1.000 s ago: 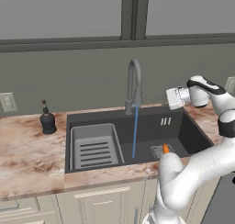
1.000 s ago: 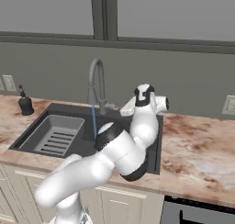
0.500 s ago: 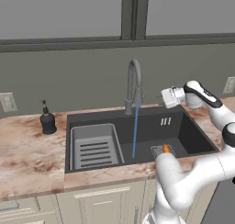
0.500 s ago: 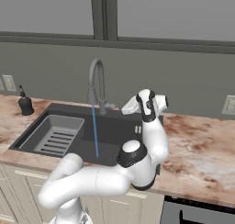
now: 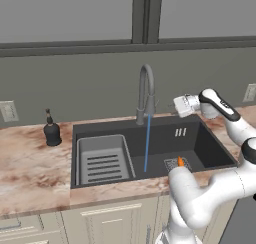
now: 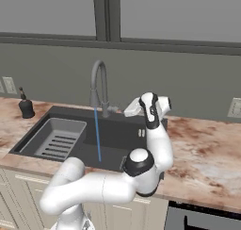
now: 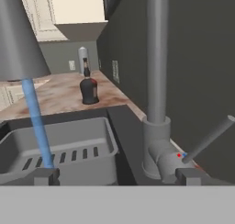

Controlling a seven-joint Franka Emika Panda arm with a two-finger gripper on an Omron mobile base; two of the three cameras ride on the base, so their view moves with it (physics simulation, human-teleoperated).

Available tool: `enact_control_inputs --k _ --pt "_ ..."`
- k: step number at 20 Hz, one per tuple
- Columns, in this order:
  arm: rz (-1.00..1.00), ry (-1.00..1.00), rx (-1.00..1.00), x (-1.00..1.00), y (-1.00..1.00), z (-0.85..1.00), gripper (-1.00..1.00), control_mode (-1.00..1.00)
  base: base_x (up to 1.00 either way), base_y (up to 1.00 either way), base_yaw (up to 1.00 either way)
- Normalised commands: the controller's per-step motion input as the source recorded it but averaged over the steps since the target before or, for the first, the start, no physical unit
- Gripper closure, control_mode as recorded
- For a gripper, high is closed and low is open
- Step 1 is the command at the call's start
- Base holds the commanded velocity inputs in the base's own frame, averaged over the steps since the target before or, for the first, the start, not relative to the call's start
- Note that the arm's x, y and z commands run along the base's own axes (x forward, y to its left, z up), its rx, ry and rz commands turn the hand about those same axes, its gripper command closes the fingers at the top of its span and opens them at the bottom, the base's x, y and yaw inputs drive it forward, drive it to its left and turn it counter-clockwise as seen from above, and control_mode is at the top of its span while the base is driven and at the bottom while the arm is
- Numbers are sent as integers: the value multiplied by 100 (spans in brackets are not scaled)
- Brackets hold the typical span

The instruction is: Turn on the sink faucet. Then move the carrot from the counter to the sink. Turn off the sink. Move the vegetable from the sink to the pot next to the stove. Finally move the pot to the rear left burner.

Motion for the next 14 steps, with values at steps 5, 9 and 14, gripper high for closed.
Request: enact_control_inputs --k 5,9,14 --pt "0 1 1 0 4 -4 -100 -100 0 0 0" --pt "0 7 4 0 4 0 -100 -100 0 0 0" --pt "0 10 3 2 12 0 -100 -100 0 0 0"
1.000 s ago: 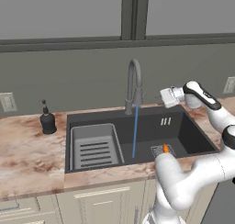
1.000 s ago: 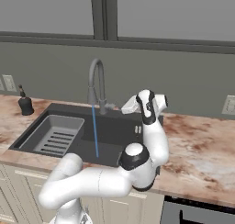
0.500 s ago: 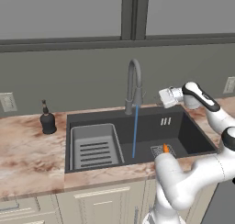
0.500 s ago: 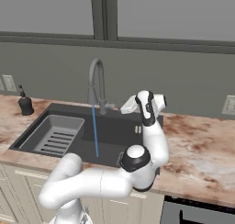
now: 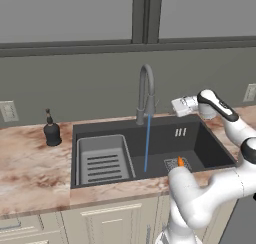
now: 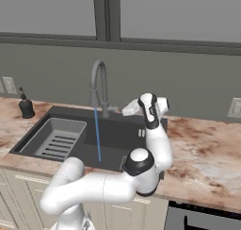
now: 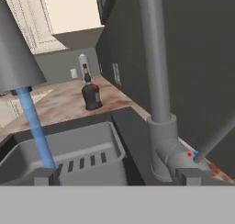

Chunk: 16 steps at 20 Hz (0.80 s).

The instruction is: Turn on the sink faucet. Then move the carrot from the counter to the sink. Turn off the sink. Move the vegetable from the sink to the pot next to the stove. Finally move the pot to the rear left burner.

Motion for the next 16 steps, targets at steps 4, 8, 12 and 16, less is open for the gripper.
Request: enact_control_inputs --k 4,8,12,16 --pt "0 9 0 6 15 0 -100 -100 0 0 0" --pt "0 2 0 19 14 0 -100 -100 0 0 0" --pt "0 0 0 23 14 -6 -100 -100 0 0 0" --pt "0 0 0 24 3 -12 -100 -100 0 0 0"
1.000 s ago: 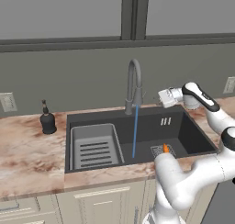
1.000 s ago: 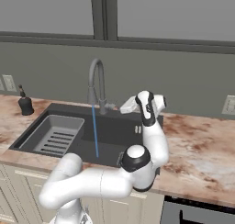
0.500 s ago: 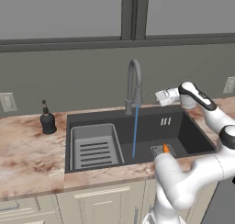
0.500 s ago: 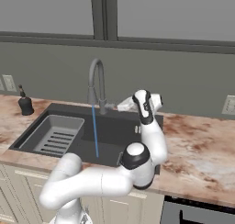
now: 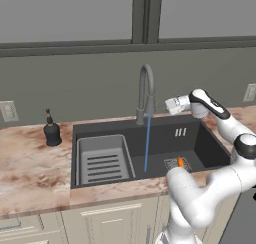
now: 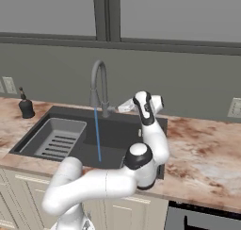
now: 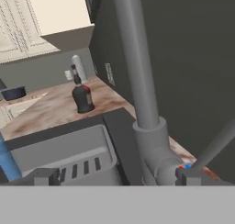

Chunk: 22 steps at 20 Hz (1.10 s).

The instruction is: Turn on the sink faucet. Then move the carrot from the counter to the sink. Turn off the sink. Move the vegetable from the sink to the pot next to the stove. Finally move the pot to the rear left burner.

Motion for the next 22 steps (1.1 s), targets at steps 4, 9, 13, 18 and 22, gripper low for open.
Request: enact_control_inputs --k 4,9,13,18,22 --pt "0 0 0 19 0 -13 -100 -100 0 0 0" --pt "0 0 0 21 0 -8 -100 -100 0 0 0" --pt "0 0 0 18 0 -5 -100 -100 0 0 0" --pt "0 0 0 18 0 -4 -100 -100 0 0 0" --pt "0 0 0 19 0 -6 -100 -100 0 0 0"
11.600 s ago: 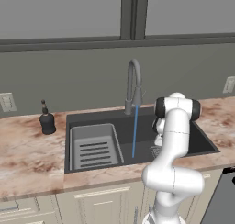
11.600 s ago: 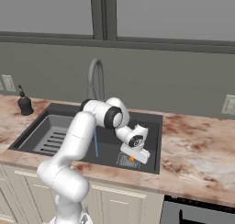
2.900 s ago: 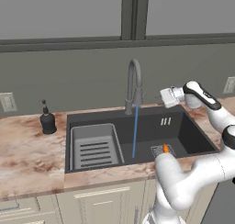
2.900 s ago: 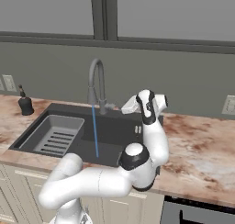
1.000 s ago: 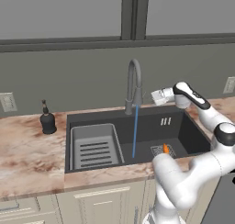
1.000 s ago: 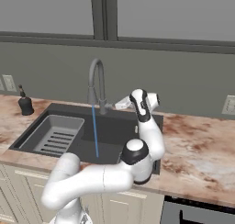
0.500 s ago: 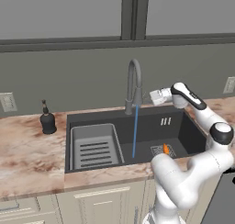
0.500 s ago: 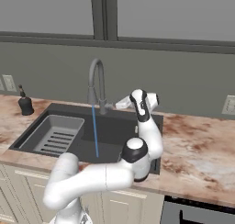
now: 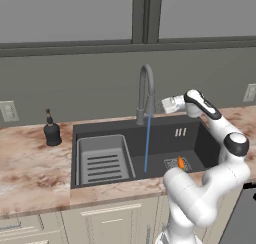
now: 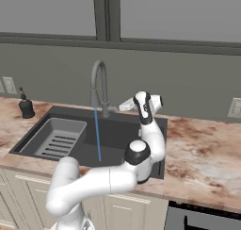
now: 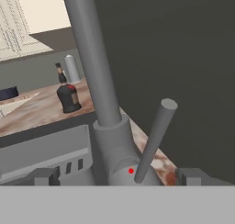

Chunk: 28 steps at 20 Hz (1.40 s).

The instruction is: Turn on the sink faucet. Then move the carrot from the counter to the sink. Turn off the sink. Move the vegetable from the sink to the pot next to the stove. Finally move the pot to the rear left burner.

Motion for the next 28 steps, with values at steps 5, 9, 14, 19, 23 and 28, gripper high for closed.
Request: enact_control_inputs --k 5,9,14,19,23,28 --pt "0 0 0 20 0 -6 -100 -100 0 0 0" --pt "0 0 0 20 0 -8 -100 -100 0 0 0" --pt "0 0 0 20 0 -11 -100 -100 0 0 0" --pt "0 0 0 20 1 -11 -100 -100 0 0 0" --pt "0 0 0 8 13 -1 -100 -100 0 0 0" --pt "2 -1 0 -1 35 0 -100 -100 0 0 0"
